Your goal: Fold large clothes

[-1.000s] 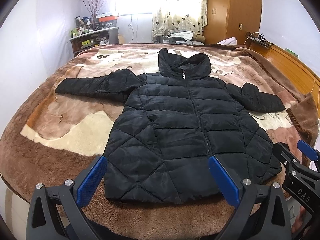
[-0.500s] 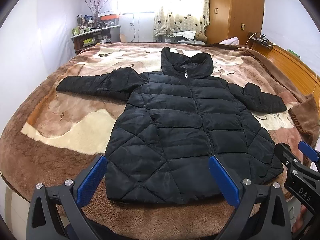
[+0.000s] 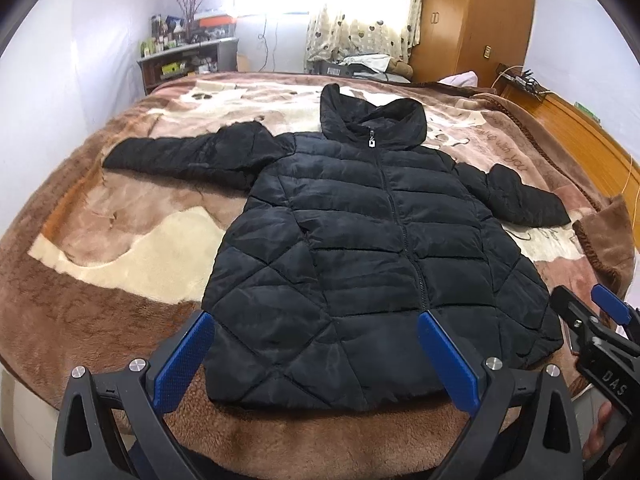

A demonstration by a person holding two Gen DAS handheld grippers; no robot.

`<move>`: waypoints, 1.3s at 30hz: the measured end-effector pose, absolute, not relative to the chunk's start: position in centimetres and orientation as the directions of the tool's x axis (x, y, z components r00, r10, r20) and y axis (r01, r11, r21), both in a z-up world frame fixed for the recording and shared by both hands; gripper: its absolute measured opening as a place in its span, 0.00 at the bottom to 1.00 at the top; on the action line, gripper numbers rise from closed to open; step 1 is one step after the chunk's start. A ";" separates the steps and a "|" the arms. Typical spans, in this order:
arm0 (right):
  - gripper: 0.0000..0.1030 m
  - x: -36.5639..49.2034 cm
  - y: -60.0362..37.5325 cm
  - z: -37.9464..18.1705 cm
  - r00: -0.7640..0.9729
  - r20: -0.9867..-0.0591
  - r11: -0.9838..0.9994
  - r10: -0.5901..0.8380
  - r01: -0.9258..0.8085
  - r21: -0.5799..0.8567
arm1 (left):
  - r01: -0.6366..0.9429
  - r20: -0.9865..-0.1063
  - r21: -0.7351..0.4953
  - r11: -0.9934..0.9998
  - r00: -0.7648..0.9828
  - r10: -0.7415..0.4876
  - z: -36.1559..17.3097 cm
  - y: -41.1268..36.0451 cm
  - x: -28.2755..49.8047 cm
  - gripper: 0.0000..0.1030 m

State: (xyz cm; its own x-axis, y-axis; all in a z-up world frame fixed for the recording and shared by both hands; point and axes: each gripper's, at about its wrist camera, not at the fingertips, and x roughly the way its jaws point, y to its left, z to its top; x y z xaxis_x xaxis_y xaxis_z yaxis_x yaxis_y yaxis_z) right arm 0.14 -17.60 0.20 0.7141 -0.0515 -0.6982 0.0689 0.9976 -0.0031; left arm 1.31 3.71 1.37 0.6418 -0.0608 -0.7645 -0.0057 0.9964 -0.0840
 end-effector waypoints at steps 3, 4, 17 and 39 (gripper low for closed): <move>0.85 1.3 -17.7 0.0 0.726 -0.686 0.999 -0.040 0.048 -0.007 | -0.041 -0.761 -0.083 0.996 0.647 -0.037 0.8 6.2 3.3 1.00; 0.85 1.9 -17.6 -0.1 0.730 -0.683 0.999 -0.034 0.042 -0.005 | -0.055 -0.763 -0.095 0.994 0.646 -0.038 0.6 7.2 4.0 1.00; 0.85 13.2 -15.6 -1.4 0.745 -0.658 0.994 0.110 -0.068 0.090 | -0.240 -0.714 -0.306 0.921 0.698 -0.055 -1.2 23.7 17.9 1.00; 0.85 21.1 -9.1 -3.5 0.732 -0.648 0.975 0.210 -0.208 0.081 | -0.658 -0.776 -0.390 0.644 0.611 0.155 -12.3 44.9 35.4 0.99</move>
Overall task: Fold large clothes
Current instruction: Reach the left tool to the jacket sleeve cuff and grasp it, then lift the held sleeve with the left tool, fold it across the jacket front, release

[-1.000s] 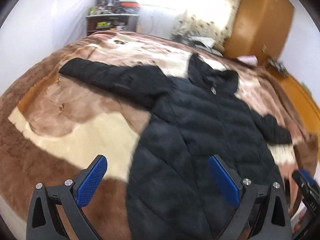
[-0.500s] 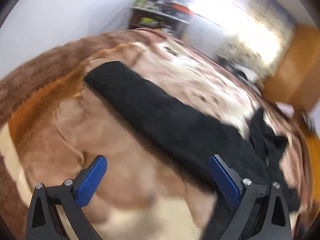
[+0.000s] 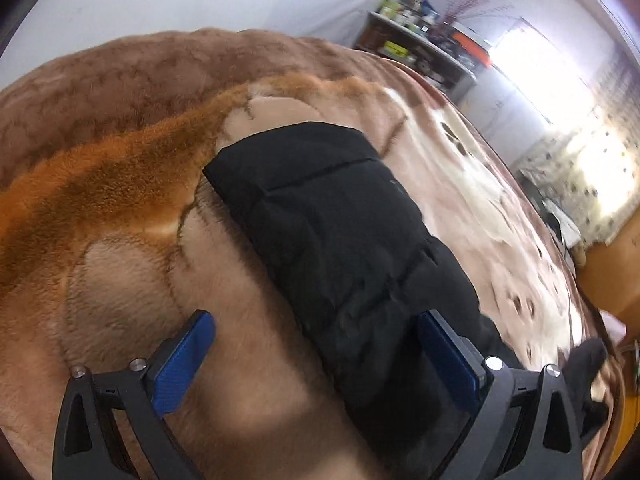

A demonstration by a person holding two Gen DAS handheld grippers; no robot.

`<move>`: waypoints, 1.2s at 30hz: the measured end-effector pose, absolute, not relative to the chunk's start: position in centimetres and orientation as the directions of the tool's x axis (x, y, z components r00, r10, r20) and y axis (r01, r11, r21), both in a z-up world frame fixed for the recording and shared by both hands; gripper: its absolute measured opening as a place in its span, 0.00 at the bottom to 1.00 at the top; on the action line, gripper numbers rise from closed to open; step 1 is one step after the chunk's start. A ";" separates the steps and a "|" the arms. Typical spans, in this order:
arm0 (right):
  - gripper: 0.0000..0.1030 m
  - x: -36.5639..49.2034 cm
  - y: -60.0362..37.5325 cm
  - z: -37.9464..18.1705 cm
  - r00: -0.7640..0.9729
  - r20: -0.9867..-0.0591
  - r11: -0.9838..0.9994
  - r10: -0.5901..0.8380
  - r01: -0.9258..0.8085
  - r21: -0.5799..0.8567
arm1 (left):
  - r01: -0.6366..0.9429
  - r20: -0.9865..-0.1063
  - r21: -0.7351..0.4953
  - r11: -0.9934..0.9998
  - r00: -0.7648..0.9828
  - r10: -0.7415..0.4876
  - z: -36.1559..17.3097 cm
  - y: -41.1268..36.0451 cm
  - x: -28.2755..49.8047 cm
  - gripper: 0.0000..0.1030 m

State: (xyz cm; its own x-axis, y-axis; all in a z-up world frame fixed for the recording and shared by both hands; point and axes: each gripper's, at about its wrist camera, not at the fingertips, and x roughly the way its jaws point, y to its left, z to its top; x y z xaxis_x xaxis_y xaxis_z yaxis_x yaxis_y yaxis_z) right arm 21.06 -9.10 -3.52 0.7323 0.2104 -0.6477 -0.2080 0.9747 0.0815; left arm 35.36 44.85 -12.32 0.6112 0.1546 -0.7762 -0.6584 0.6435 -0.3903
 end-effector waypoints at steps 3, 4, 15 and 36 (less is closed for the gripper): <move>0.85 21.5 -8.5 -4.0 0.730 -0.650 0.974 0.211 -0.213 0.076 | -0.653 -0.783 -0.366 0.662 0.601 0.160 -12.4 44.3 36.6 0.92; 0.85 21.7 -8.5 -4.2 0.726 -0.654 0.974 0.213 -0.213 0.080 | -0.642 -0.781 -0.355 0.679 0.603 0.161 -12.3 43.9 37.1 0.83; 0.85 22.3 -8.5 -3.8 0.729 -0.657 0.979 0.193 -0.191 0.075 | -0.439 -0.653 -0.268 0.858 0.737 0.173 -4.9 37.5 36.7 0.13; 0.85 26.2 -17.4 -1.3 0.743 -0.659 0.988 0.119 -0.026 0.149 | 0.388 -0.704 0.149 0.909 0.688 -0.178 -5.2 1.0 32.2 0.15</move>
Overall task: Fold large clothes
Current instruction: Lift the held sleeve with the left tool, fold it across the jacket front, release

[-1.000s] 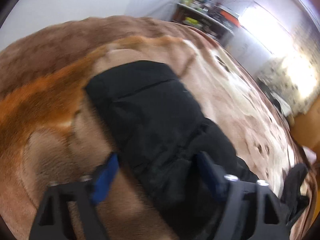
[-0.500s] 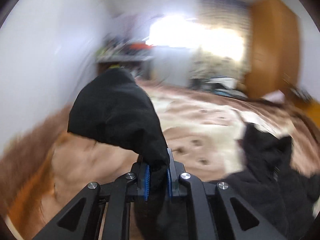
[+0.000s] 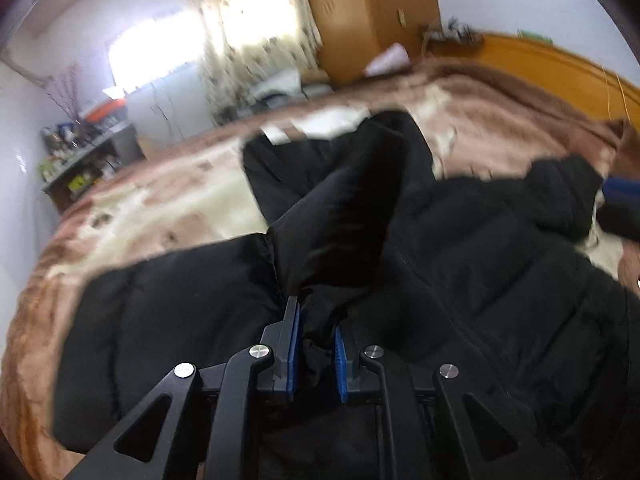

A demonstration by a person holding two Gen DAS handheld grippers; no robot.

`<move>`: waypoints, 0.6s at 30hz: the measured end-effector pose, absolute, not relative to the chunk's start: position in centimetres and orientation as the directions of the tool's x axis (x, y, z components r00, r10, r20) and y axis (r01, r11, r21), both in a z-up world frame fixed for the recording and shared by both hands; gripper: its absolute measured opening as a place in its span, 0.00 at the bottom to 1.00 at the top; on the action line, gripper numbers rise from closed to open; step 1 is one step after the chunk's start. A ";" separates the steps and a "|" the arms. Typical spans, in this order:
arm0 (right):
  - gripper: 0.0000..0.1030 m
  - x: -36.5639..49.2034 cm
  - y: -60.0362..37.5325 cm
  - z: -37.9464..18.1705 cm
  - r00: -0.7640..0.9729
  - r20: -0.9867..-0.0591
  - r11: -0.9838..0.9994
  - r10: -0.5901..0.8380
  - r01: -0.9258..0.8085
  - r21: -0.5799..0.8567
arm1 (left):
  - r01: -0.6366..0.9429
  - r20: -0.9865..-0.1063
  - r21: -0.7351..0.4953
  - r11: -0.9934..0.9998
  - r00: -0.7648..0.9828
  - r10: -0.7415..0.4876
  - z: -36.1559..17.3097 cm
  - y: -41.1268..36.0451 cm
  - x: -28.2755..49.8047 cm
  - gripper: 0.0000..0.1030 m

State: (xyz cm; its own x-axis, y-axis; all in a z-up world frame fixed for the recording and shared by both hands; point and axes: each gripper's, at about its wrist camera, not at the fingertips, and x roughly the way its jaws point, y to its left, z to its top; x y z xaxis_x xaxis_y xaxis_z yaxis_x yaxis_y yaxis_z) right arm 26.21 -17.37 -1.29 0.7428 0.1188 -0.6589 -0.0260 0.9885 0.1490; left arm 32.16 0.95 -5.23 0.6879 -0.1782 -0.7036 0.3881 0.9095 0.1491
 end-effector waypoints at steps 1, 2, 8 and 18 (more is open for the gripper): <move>0.85 26.8 -17.8 -1.7 0.727 -0.670 0.981 0.149 -0.025 0.191 | 0.394 -0.717 0.150 0.907 0.674 -0.175 -5.7 0.3 31.7 0.15; 0.85 27.3 -18.2 -2.1 0.714 -0.675 0.970 0.185 -0.021 0.244 | 0.399 -0.724 0.148 0.905 0.667 -0.176 -6.1 0.1 31.4 0.15; 0.85 30.4 -19.0 -4.6 0.655 -0.702 0.929 0.280 -0.002 0.369 | 0.544 -0.758 0.029 0.839 0.560 -0.336 -5.5 1.7 29.9 0.56; 0.85 33.8 -15.2 -8.8 0.530 -0.746 0.903 0.403 -0.099 0.418 | 0.462 -0.693 -0.065 0.885 0.617 -0.373 1.1 9.1 24.9 0.66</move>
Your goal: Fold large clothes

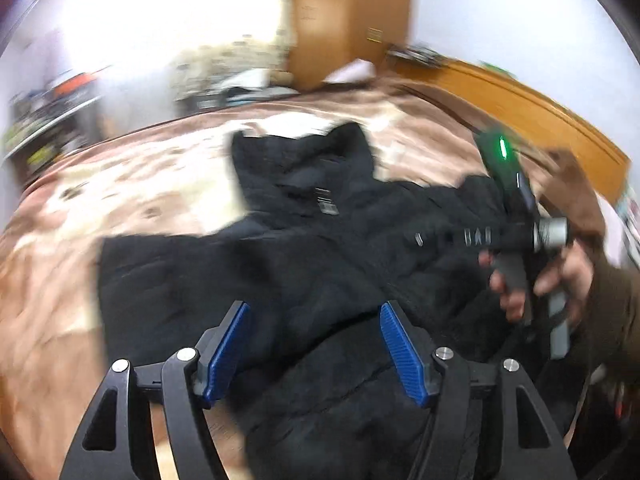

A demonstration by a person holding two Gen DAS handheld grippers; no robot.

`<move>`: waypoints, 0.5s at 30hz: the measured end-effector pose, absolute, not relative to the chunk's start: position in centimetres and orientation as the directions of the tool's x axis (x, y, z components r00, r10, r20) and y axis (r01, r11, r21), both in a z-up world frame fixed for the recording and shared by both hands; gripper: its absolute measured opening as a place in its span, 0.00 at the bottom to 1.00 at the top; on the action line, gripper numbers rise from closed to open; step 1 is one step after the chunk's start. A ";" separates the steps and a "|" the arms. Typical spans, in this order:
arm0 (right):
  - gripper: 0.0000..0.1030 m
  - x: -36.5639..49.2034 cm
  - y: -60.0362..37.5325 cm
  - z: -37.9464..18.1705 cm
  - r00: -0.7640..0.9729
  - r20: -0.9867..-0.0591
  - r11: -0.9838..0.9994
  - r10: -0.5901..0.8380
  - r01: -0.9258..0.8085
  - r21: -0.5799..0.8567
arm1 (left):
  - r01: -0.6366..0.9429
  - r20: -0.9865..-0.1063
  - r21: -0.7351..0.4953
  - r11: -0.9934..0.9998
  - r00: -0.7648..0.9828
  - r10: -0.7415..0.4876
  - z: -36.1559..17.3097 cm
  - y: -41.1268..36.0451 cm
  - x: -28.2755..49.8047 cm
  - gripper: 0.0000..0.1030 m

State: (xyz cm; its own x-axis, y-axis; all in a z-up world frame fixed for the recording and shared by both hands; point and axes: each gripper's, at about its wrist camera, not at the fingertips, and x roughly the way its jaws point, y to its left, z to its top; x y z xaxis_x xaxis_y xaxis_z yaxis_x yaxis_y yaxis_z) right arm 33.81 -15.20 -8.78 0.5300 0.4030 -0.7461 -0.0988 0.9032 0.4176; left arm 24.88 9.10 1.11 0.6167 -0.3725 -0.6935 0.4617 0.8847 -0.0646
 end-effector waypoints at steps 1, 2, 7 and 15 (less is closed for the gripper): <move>0.85 34.0 -14.7 -9.1 0.524 -0.742 0.897 0.418 -0.108 0.428 | 0.432 -0.686 -0.067 0.899 0.634 -0.356 2.1 10.4 24.2 0.66; 0.85 34.3 -14.2 -9.4 0.519 -0.734 0.887 0.437 -0.117 0.446 | 0.406 -0.683 -0.067 0.911 0.647 -0.339 3.0 11.3 23.7 0.66; 0.85 36.3 -10.8 -11.4 0.463 -0.761 0.884 0.454 -0.128 0.450 | 0.290 -0.668 -0.067 0.955 0.698 -0.258 8.0 15.1 20.2 0.72; 0.37 37.2 -9.6 -13.5 0.443 -0.789 0.892 0.426 -0.060 0.449 | 0.183 -0.632 -0.090 0.979 0.749 -0.198 8.5 16.0 20.3 0.90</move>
State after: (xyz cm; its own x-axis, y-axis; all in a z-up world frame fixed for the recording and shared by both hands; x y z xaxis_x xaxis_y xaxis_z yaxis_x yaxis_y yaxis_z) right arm 37.20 -9.63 -13.48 0.4432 0.4263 -0.7886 -0.0596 0.8918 0.4485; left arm 20.28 15.96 8.47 0.7492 -0.1980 -0.6320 0.1830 0.9790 -0.0897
